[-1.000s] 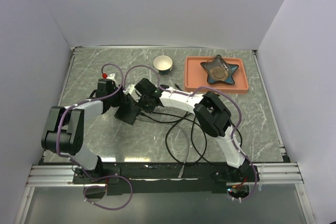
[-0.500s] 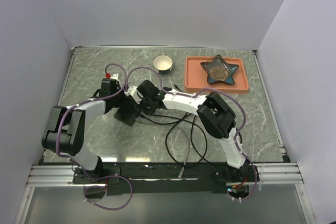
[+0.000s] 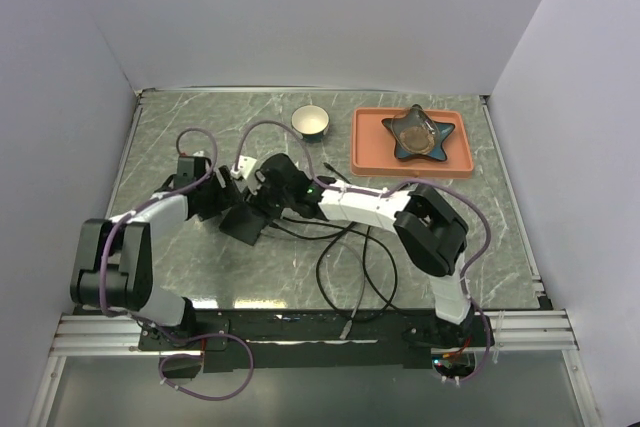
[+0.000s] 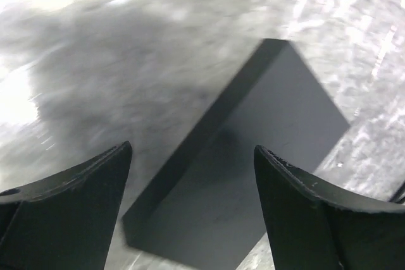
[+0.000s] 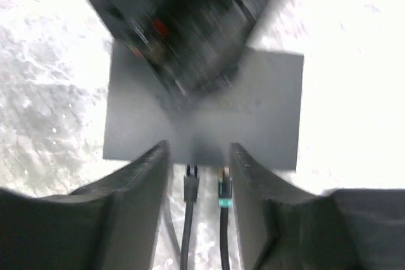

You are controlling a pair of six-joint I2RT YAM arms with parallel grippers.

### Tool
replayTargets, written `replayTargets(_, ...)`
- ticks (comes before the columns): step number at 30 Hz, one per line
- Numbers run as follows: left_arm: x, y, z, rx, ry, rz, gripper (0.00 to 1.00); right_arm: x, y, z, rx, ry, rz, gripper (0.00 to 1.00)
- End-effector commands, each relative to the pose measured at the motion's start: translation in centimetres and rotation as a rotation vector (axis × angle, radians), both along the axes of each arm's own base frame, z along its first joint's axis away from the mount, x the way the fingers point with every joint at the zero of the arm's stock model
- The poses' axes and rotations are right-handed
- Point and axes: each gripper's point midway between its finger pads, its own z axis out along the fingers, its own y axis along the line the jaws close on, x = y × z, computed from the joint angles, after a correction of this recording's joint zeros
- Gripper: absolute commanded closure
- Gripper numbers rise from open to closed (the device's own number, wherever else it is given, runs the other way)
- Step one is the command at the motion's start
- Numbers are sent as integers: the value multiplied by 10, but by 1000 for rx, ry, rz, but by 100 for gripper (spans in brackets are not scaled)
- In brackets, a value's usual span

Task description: Insert the plug into the switch port

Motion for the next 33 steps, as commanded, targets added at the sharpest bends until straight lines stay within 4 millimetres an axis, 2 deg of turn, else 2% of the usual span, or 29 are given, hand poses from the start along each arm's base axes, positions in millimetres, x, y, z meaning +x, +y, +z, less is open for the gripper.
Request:
replayTargets(1, -10, 18, 17, 32, -24, 100, 14, 9, -18, 30, 62, -37, -98, 34)
replayTargets(2, -9, 23, 31, 46, -70, 119, 10, 9, -23, 33, 61, -39, -121, 30)
replayTargets(3, -12, 24, 36, 47, -94, 120, 8, 4, -28, 39, 72, -35, -125, 25)
replayTargets(4, -14, 26, 43, 47, -124, 129, 2, 1, -32, 43, 83, -28, -131, 16)
replayTargets(5, -16, 29, 65, 43, -200, 153, 1, -3, -35, 48, 100, -27, -132, 12)
replayTargets(6, -23, 33, 67, 46, -220, 175, 4, -10, -43, 54, 115, -25, -136, 9)
replayTargets(7, -26, 33, 77, 32, -258, 184, 4, -13, -47, 58, 128, -20, -149, 2)
replayTargets(8, -32, 33, 97, 13, -333, 194, 4, -16, -53, 61, 133, -14, -163, 1)
replayTargets(10, -38, 32, 115, -23, -398, 213, 4, -22, -68, 70, 149, -13, -205, 1)
replayTargets(11, -43, 32, 130, -44, -450, 220, 4, -24, -74, 73, 152, -9, -224, 1)
replayTargets(14, -51, 24, 156, -122, -511, 214, 4, -30, -95, 85, 168, 6, -306, 1)
replayTargets(16, -56, 15, 163, -185, -511, 200, 4, -32, -113, 93, 180, 6, -382, 1)
replayTargets(17, -57, 13, 166, -203, -511, 199, 4, -34, -123, 100, 197, 1, -417, 1)
replayTargets(19, -62, 3, 169, -263, -511, 174, 4, -30, -146, 100, 182, -8, -535, 1)
replayTargets(20, -66, 0, 158, -279, -490, 169, 4, -29, -160, 103, 182, -20, -594, 1)
replayTargets(22, -71, -4, 156, -326, -505, 167, 4, -31, -182, 96, 161, -12, -698, 1)
replayTargets(23, -75, -6, 140, -339, -479, 172, 4, -28, -200, 99, 161, -41, -773, 1)
replayTargets(24, -74, -8, 144, -362, -512, 165, 4, -27, -210, 98, 171, -34, -821, 1)
replayTargets(25, -77, -12, 138, -378, -515, 146, 4, -30, -222, 90, 142, -32, -857, 1)
replayTargets(26, -76, -10, 139, -379, -524, 158, 4, -29, -234, 97, 157, -53, -900, 1)
replayTargets(29, -77, -11, 145, -368, -515, 143, 4, -30, -260, 96, 166, -74, -1006, 1)
replayTargets(33, -75, -9, 134, -328, -470, 137, 4, -29, -278, 95, 220, -34, -1092, 1)
